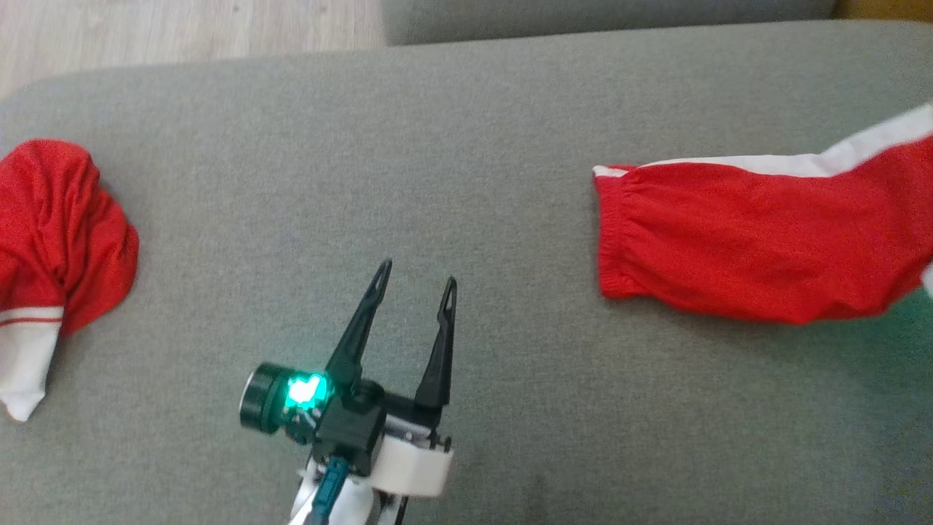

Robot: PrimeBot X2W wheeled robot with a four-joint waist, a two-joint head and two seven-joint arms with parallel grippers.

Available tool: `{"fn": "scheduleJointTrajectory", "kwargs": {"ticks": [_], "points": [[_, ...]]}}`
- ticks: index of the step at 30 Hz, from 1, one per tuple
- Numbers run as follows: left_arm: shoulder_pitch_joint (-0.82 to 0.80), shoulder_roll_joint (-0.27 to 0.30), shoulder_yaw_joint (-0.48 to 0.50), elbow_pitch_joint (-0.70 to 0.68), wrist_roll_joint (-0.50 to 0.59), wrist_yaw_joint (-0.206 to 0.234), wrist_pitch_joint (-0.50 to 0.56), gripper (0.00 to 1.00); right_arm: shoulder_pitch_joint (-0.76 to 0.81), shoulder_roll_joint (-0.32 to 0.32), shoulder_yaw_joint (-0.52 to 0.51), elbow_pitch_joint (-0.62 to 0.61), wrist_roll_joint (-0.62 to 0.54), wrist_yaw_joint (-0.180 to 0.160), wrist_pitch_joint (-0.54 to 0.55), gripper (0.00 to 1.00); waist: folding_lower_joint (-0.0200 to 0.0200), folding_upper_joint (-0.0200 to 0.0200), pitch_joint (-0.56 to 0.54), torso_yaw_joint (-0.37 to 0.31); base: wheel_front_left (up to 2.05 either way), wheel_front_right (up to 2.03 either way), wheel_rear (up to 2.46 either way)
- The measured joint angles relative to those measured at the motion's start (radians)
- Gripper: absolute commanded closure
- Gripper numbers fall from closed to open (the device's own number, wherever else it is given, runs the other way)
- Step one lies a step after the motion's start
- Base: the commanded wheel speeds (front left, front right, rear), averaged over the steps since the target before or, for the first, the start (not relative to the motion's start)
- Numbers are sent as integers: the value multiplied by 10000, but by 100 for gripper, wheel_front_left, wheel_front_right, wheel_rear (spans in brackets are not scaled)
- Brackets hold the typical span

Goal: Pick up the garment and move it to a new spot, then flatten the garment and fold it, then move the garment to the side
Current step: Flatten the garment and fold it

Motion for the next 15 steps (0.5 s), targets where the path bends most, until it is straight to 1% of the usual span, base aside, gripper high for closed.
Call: {"fn": "scheduleJointTrajectory", "kwargs": {"ticks": [6, 9, 13, 14, 15], "points": [[494, 0, 15, 207, 0, -17, 0, 0, -241, 721, 105, -1139, -142, 0, -50, 100, 0, 0, -532, -187, 0, 0, 0], [528, -10, 19, 224, 0, -19, 0, 0, -241, 1310, 153, -1592, -278, 0, 0, 100, -1, 0, -730, -194, 0, 0, 0], [533, -31, 2, 232, -2, -92, 0, 0, -226, 2387, 314, -1985, -430, 0, 222, 100, 0, 0, -819, -49, 0, 0, 0], [544, -33, -13, 236, -15, -94, 0, 0, -198, 2978, 424, -2013, -520, 0, 362, 100, 0, 0, -821, 71, 0, 0, 0], [547, -36, -27, 238, -15, -94, 0, 0, -166, 3233, 506, -2011, -591, 0, 395, 100, 0, 0, -814, 137, 0, 0, 0]]}}
